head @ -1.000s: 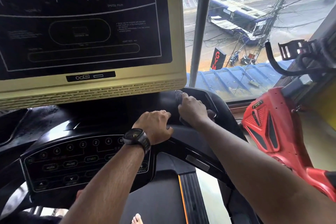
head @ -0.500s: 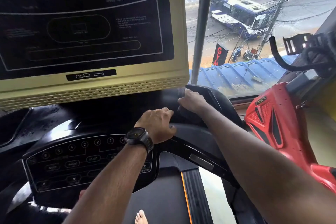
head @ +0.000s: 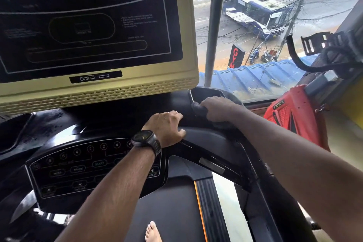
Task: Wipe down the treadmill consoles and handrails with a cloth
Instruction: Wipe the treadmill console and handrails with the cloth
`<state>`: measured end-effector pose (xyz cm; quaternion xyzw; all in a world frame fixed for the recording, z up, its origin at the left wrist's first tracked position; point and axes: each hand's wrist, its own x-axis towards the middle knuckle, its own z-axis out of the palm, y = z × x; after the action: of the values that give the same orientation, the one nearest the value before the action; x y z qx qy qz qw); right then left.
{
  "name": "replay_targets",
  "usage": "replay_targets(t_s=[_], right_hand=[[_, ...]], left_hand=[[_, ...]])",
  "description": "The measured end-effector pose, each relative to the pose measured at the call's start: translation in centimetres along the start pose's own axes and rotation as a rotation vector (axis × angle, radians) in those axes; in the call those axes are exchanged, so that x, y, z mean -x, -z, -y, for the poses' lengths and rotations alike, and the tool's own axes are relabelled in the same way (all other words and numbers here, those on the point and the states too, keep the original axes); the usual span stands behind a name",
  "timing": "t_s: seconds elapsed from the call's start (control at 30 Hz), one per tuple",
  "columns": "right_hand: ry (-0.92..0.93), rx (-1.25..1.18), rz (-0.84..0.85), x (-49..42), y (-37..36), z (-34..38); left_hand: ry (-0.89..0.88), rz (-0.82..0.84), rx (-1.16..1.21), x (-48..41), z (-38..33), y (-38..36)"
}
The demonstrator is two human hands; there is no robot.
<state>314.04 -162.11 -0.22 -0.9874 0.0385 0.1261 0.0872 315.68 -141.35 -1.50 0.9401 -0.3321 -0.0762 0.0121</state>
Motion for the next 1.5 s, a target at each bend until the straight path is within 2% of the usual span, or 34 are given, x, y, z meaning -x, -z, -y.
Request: replay_targets(t_s=[0.1, 0.2, 0.3, 0.43, 0.57, 0.7, 0.83, 1.0, 1.1, 1.17, 1.2, 1.23, 1.3, 1.37, 1.43, 1.5], right_hand=[[-0.177, -0.253, -0.160, -1.5, -1.0, 1.0], [-0.187, -0.229, -0.092, -1.9, -1.6, 3.2], [-0.108, -0.080, -0.023, -1.0, -1.6, 2.8], [0.105, 0.170, 0.039, 1.1, -1.7, 0.1], [0.294, 0.450, -0.057, 1.3, -0.9, -1.3], [0.490, 0.849, -0.136, -0.3, 0.5, -3.0], [0.546, 0.908, -0.212, -2.7, -0.8, -5.1], [0.704, 1.020, -0.313, -6.1, -2.3, -4.6], [0.743, 1.102, -0.294, -8.2, -2.5, -5.0], [0.735, 1.142, -0.235, -10.3, -4.4, -6.2], [0.667, 1.138, -0.088, -10.4, -4.5, -5.8], [0.521, 1.103, 0.037, -9.9, -3.9, -4.9], [0.316, 0.956, 0.110, -8.2, -2.2, -3.1], [0.404, 1.057, 0.130, -7.2, -1.3, -2.2], [0.364, 1.199, 0.210, -6.6, -1.2, -2.5], [0.282, 1.148, 0.249, -6.2, -0.9, -2.3]], left_hand=[[0.003, -0.004, -0.004, -0.1, -0.1, 0.1], [0.008, 0.001, -0.003, -0.1, -0.1, 0.0], [0.012, 0.006, -0.007, -0.1, 0.0, 0.0], [0.018, 0.011, -0.003, 0.0, -0.1, 0.1], [0.028, 0.019, 0.001, 0.1, -0.2, 0.2], [0.021, 0.023, 0.006, 0.2, -0.1, 0.2], [0.013, 0.013, 0.004, 0.1, -0.1, 0.0], [-0.005, -0.002, 0.008, -0.2, 0.0, -0.2], [-0.012, -0.015, 0.006, -0.4, 0.1, -0.4], [-0.014, -0.021, 0.009, -0.4, 0.2, -0.5], [-0.017, -0.023, 0.010, -0.4, 0.3, -0.5], [-0.019, -0.025, 0.013, -0.5, 0.3, -0.5], [-0.025, -0.027, 0.017, -0.5, 0.4, -0.5], [-0.033, -0.027, 0.016, -0.4, 0.4, -0.5], [-0.034, -0.026, 0.021, -0.4, 0.4, -0.4], [-0.032, -0.028, 0.026, -0.4, 0.4, -0.4]])
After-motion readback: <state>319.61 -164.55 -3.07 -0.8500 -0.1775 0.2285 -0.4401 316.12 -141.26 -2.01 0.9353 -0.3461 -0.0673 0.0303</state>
